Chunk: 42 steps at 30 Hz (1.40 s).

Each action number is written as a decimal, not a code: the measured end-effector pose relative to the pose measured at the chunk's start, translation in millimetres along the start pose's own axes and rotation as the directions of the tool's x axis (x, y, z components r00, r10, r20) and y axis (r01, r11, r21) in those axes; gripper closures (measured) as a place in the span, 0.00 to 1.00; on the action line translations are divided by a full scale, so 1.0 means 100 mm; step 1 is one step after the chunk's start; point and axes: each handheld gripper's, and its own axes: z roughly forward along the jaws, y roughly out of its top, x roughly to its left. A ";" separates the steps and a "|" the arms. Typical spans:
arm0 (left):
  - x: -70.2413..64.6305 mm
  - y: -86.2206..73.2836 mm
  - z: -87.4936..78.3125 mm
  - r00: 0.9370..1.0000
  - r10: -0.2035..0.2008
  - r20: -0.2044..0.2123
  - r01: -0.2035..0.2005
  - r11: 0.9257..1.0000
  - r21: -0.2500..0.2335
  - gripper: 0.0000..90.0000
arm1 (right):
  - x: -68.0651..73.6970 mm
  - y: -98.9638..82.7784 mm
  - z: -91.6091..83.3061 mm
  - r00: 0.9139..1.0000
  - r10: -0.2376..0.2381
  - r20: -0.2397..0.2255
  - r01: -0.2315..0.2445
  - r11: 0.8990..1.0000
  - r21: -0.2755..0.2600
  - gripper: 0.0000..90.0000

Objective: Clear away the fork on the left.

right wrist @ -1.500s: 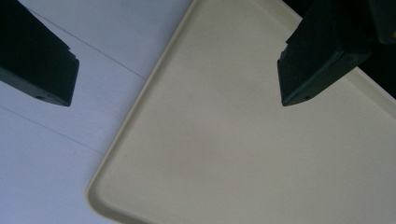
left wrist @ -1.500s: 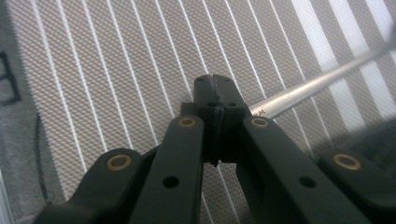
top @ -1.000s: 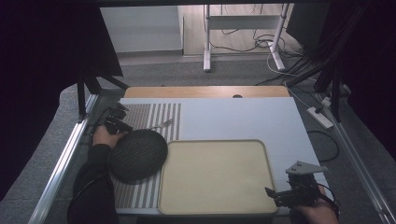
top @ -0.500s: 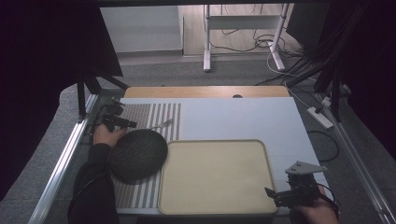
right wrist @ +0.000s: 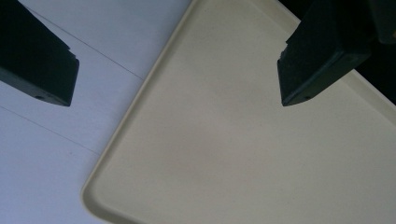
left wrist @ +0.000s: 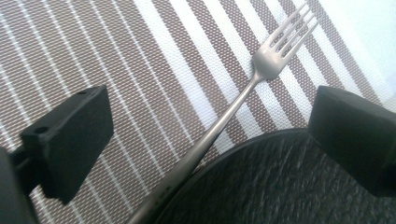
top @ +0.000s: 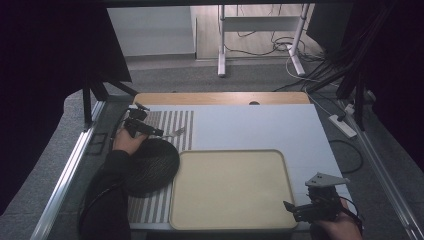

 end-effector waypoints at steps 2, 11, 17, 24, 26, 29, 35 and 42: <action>-0.02 0.01 0.02 1.000 0.005 -0.001 -0.005 1.000 0.002 0.00 | 0.00 0.00 0.00 1.000 0.000 0.000 0.000 1.000 0.000 0.00; -0.15 0.12 0.23 0.999 0.042 -0.021 -0.040 0.997 0.070 0.00 | 0.00 0.00 0.00 1.000 -0.002 -0.002 0.002 1.000 0.001 0.00; -0.17 0.15 0.35 0.996 0.051 -0.075 -0.042 0.992 0.120 0.00 | 0.00 0.00 0.00 1.000 -0.003 -0.003 0.003 1.000 0.000 0.00; -0.17 0.14 0.41 0.992 0.067 -0.106 -0.052 0.988 0.145 0.00 | 0.00 0.00 0.00 1.000 0.001 -0.001 -0.001 1.000 -0.003 0.00; -0.18 0.15 0.42 0.990 0.079 -0.119 -0.060 0.987 0.150 0.00 | 0.00 0.00 0.00 1.000 0.000 -0.001 0.000 1.000 -0.003 0.00; -0.19 0.15 0.42 0.989 0.084 -0.122 -0.066 0.987 0.145 0.00 | 0.00 0.00 0.00 1.000 -0.001 0.000 0.001 1.000 -0.002 0.00; -0.19 0.14 0.38 0.987 0.109 -0.114 -0.094 0.987 0.133 0.07 | 0.00 0.00 0.00 1.000 -0.004 -0.001 0.004 1.000 0.002 0.00; -0.16 0.14 0.30 0.984 0.145 -0.101 -0.134 0.985 0.109 0.48 | 0.00 0.00 0.00 1.000 -0.005 0.001 0.005 1.000 0.006 0.00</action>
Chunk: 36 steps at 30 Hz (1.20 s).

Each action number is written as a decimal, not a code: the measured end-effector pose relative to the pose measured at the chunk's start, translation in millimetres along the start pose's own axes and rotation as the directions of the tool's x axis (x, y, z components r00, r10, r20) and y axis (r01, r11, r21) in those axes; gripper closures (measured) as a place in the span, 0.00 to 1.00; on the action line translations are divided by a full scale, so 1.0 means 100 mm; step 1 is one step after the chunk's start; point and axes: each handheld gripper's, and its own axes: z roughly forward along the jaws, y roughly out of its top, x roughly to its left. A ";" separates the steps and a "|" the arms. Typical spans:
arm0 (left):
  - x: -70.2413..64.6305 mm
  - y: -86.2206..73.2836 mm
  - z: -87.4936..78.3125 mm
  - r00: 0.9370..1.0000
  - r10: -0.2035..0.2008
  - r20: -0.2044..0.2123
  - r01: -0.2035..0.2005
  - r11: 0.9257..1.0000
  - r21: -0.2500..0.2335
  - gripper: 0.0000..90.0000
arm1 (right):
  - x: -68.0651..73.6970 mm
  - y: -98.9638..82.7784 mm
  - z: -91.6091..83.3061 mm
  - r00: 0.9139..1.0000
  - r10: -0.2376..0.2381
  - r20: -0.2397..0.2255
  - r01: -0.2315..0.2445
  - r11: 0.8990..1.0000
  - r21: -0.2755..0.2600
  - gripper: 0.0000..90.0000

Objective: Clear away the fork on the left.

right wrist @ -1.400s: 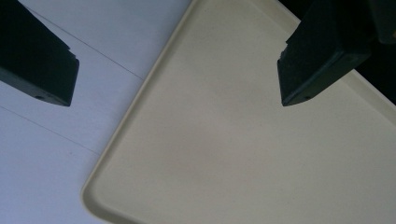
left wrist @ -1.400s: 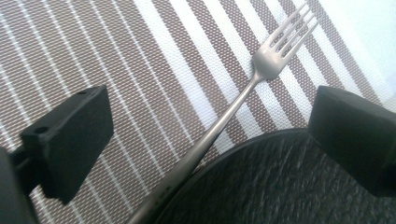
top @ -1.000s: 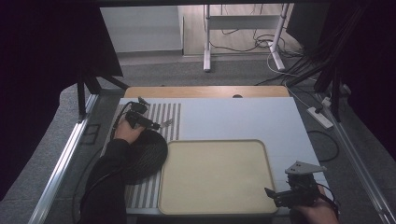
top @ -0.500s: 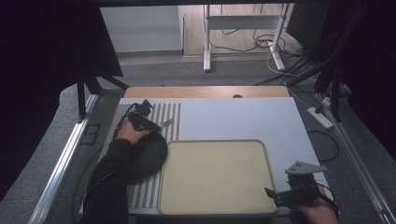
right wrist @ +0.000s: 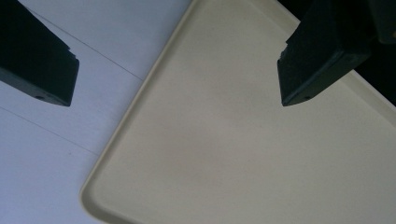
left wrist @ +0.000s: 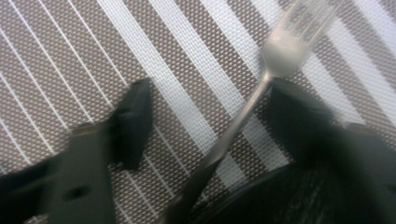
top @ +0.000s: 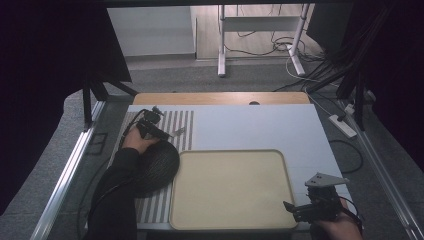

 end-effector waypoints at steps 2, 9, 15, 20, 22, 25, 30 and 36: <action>0.03 -0.01 -0.01 1.000 -0.015 -0.007 0.015 1.000 -0.011 0.58 | 0.00 0.00 0.00 1.000 0.001 -0.001 -0.001 1.000 0.001 0.00; 0.06 -0.04 -0.03 0.999 0.050 -0.010 -0.050 0.998 -0.031 0.90 | 0.00 0.00 0.00 1.000 0.002 -0.001 -0.002 1.000 0.002 0.00; 0.07 -0.06 -0.03 0.996 0.088 0.009 -0.087 0.995 -0.047 0.95 | 0.00 0.00 0.00 1.000 0.003 -0.002 -0.003 1.000 -0.001 0.00; 0.10 -0.06 -0.03 0.994 0.101 0.028 -0.100 0.994 -0.049 0.95 | -0.01 0.00 0.00 1.000 0.006 -0.003 -0.006 1.000 -0.004 0.00; 0.11 -0.06 -0.04 0.993 0.121 -0.001 -0.121 0.992 -0.034 0.96 | -0.01 0.00 0.00 1.000 0.006 -0.003 -0.006 1.000 -0.005 0.00; 0.15 -0.06 -0.07 0.990 0.136 -0.037 -0.136 0.991 -0.009 0.96 | -0.01 0.00 0.00 1.000 0.008 -0.003 -0.008 1.000 -0.005 0.00; 0.26 -0.12 -0.13 0.990 0.130 -0.060 -0.130 0.991 0.010 0.96 | -0.01 0.00 0.00 1.000 0.011 -0.001 -0.011 1.000 -0.004 0.00; 0.41 -0.21 -0.30 0.991 0.104 -0.088 -0.103 0.995 0.018 0.96 | -0.01 0.00 0.00 1.000 0.009 0.000 -0.009 1.000 -0.002 0.00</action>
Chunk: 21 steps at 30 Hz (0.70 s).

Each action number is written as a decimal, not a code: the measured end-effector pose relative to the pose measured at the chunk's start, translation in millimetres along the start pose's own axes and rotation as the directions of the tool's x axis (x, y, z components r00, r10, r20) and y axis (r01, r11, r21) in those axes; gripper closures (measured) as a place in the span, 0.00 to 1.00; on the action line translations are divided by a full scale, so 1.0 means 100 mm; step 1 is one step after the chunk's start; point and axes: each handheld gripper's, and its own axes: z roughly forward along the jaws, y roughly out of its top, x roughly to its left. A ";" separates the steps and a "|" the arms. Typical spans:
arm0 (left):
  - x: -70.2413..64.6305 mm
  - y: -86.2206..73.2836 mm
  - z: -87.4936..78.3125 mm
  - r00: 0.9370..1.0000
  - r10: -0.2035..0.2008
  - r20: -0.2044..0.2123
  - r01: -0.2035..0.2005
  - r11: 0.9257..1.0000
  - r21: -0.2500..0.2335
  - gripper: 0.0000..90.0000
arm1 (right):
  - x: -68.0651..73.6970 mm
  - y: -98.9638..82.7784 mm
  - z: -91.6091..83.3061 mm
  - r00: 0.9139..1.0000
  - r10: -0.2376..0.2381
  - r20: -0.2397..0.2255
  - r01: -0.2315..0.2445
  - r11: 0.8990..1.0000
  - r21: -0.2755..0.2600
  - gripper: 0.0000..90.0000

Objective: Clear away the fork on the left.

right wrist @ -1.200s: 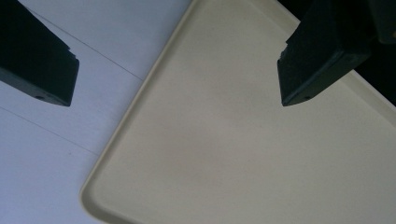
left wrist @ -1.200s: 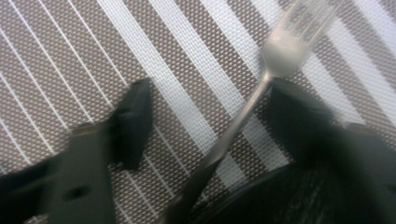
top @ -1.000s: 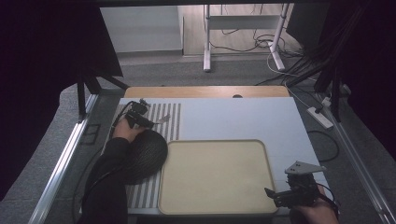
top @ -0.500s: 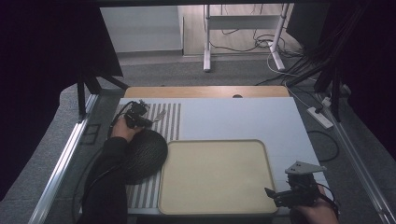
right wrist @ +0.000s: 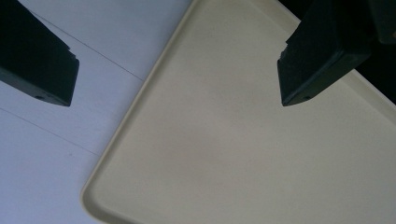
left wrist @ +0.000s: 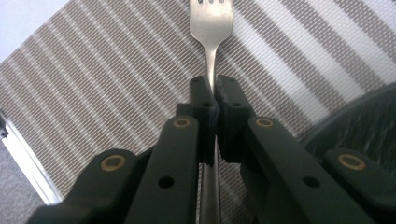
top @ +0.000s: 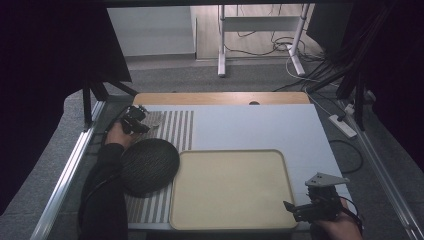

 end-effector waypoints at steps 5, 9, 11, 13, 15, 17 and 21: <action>0.05 -0.07 -0.08 1.000 -0.009 -0.004 0.009 1.000 0.014 0.96 | 0.00 0.00 0.00 1.000 0.000 0.001 0.000 1.000 0.000 0.00; 0.06 -0.15 -0.13 1.000 -0.026 0.018 0.025 1.000 0.014 0.96 | 0.00 0.00 0.00 1.000 0.001 0.001 -0.001 1.000 -0.002 0.00; 0.06 -0.19 -0.16 0.999 -0.039 0.033 0.039 0.999 0.012 0.96 | 0.00 0.00 0.00 1.000 0.001 0.001 -0.001 1.000 -0.003 0.00; 0.04 -0.20 -0.17 0.998 -0.049 0.043 0.048 0.999 0.016 0.95 | 0.00 0.00 0.00 1.000 0.000 0.001 0.000 1.000 -0.004 0.00; 0.03 -0.21 -0.20 0.997 -0.061 0.051 0.061 0.998 0.020 0.96 | 0.00 0.00 -0.01 1.000 0.000 0.002 0.000 1.000 -0.004 0.00; 0.01 -0.22 -0.23 0.996 -0.068 0.061 0.067 0.998 0.011 0.95 | 0.00 0.00 -0.01 1.000 0.000 0.002 0.000 1.000 -0.005 0.00; -0.06 -0.24 -0.29 0.993 -0.075 0.088 0.076 0.997 -0.010 0.96 | 0.00 0.00 -0.01 1.000 -0.002 0.002 0.002 1.000 -0.007 0.00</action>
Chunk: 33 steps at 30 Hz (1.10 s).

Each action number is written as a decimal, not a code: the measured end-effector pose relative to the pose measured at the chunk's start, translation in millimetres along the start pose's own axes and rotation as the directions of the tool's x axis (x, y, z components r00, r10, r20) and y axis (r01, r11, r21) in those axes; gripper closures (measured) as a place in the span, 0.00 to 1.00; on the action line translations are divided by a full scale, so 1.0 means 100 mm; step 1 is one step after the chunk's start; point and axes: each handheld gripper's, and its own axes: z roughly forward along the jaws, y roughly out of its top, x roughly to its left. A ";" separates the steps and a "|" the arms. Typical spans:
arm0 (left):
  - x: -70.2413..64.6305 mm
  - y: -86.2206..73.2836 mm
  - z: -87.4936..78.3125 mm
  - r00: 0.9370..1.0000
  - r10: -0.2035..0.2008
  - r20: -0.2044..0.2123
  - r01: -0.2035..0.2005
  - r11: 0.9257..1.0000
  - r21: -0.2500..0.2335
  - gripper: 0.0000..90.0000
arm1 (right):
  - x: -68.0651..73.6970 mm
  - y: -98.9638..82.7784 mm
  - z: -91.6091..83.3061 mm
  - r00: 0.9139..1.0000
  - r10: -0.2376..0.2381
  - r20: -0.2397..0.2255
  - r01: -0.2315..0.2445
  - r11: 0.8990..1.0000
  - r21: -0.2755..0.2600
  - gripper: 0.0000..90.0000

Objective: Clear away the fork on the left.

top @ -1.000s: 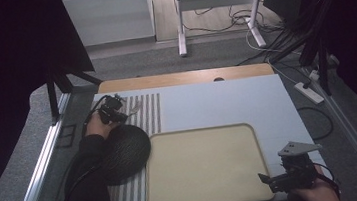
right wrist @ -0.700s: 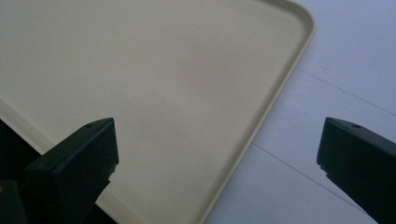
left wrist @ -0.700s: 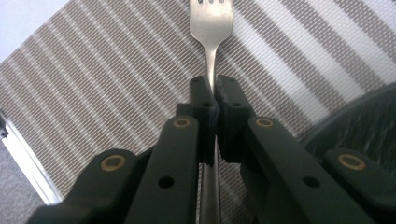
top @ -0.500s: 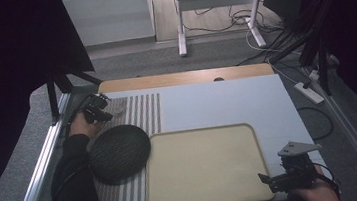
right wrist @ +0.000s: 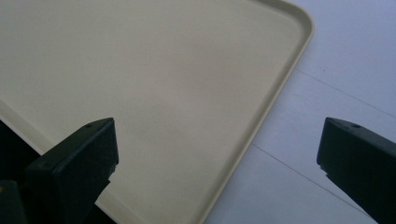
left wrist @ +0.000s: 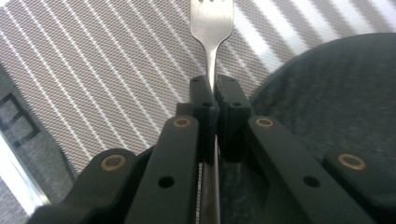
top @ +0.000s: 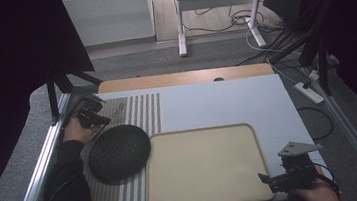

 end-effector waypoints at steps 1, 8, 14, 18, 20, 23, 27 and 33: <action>-0.03 -0.01 -0.01 1.000 0.002 0.008 -0.002 1.000 -0.005 0.96 | 0.00 0.00 0.00 1.000 -0.001 0.000 0.001 1.000 -0.001 0.00; -0.20 -0.08 -0.09 0.999 0.014 0.043 -0.012 0.999 -0.035 0.96 | 0.00 0.00 -0.01 1.000 -0.001 0.000 0.001 1.000 -0.004 0.00; -0.34 -0.16 -0.14 0.997 0.016 0.070 -0.013 0.999 -0.046 0.96 | 0.00 0.00 -0.01 1.000 0.002 0.019 -0.002 1.000 -0.013 0.00; -0.42 -0.20 -0.16 0.997 0.006 0.082 -0.002 0.999 -0.047 0.96 | 0.02 0.00 -0.01 0.999 -0.010 0.031 0.010 1.000 -0.012 0.00; -0.45 -0.22 -0.18 0.996 0.003 0.086 0.001 0.999 -0.046 0.96 | 0.02 0.01 -0.01 0.999 -0.012 0.031 0.012 1.000 -0.008 0.00; -0.55 -0.24 -0.21 0.995 0.012 0.097 -0.006 0.999 -0.054 0.95 | 0.01 0.01 -0.01 0.998 -0.024 0.051 0.025 1.000 -0.011 0.00; -0.67 -0.26 -0.26 0.995 0.023 0.102 -0.016 0.998 -0.062 0.96 | -0.01 0.00 -0.01 0.999 -0.020 0.048 0.021 1.000 -0.005 0.00; -0.88 -0.30 -0.29 0.992 0.046 0.117 -0.039 0.997 -0.064 0.96 | 0.00 0.00 0.00 0.999 -0.032 0.040 0.032 0.999 -0.001 0.00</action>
